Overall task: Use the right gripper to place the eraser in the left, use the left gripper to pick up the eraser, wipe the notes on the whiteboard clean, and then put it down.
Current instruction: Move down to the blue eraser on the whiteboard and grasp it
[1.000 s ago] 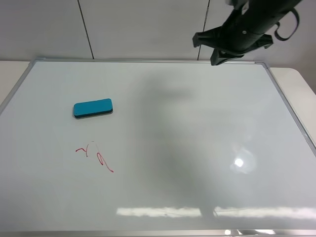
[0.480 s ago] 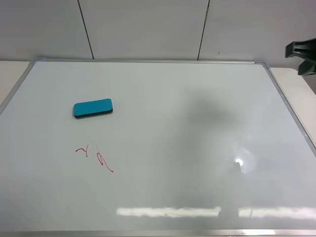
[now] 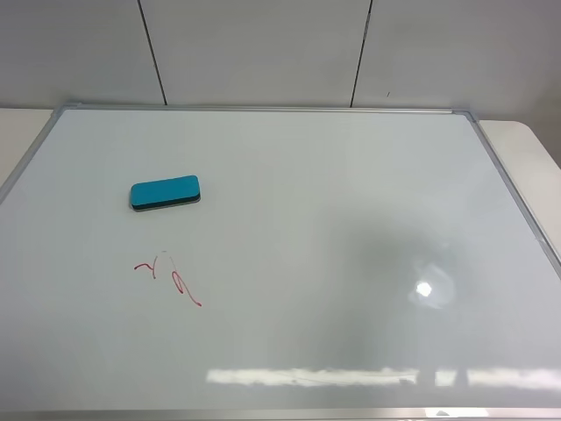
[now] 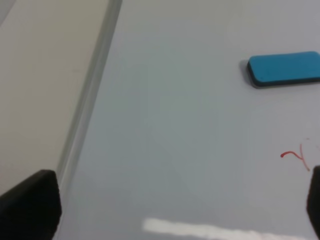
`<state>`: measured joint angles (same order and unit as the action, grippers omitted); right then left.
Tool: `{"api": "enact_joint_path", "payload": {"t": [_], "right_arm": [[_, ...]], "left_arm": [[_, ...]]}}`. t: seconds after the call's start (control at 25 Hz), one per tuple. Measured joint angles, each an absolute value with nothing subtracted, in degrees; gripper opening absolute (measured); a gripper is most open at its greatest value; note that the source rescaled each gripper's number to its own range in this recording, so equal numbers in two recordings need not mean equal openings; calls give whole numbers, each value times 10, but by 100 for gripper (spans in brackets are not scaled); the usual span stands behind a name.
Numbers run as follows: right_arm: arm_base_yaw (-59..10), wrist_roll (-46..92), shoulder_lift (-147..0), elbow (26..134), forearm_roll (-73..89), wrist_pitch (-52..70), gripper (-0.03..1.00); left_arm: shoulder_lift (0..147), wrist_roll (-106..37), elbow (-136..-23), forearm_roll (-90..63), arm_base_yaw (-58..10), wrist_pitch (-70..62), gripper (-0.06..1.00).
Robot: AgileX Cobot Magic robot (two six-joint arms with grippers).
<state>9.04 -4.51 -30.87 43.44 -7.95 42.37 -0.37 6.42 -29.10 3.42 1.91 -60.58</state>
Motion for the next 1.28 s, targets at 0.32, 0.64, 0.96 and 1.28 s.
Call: {"api": "enact_joint_path", "payload": {"t": [0.32, 0.64, 0.96, 1.28], "right_arm": [[90, 0, -162, 434, -77, 467, 99], [72, 76, -94, 380, -32, 489, 100], [62, 81, -12, 303, -3, 520, 100], [71, 68, 1, 300, 9, 590, 100]], "left_arm": [[-4, 64, -291, 34, 19, -606, 100], [-4, 64, -291, 34, 19, -606, 100], [-4, 64, -291, 34, 19, -606, 100], [-4, 64, -291, 34, 19, -606, 100]]}}
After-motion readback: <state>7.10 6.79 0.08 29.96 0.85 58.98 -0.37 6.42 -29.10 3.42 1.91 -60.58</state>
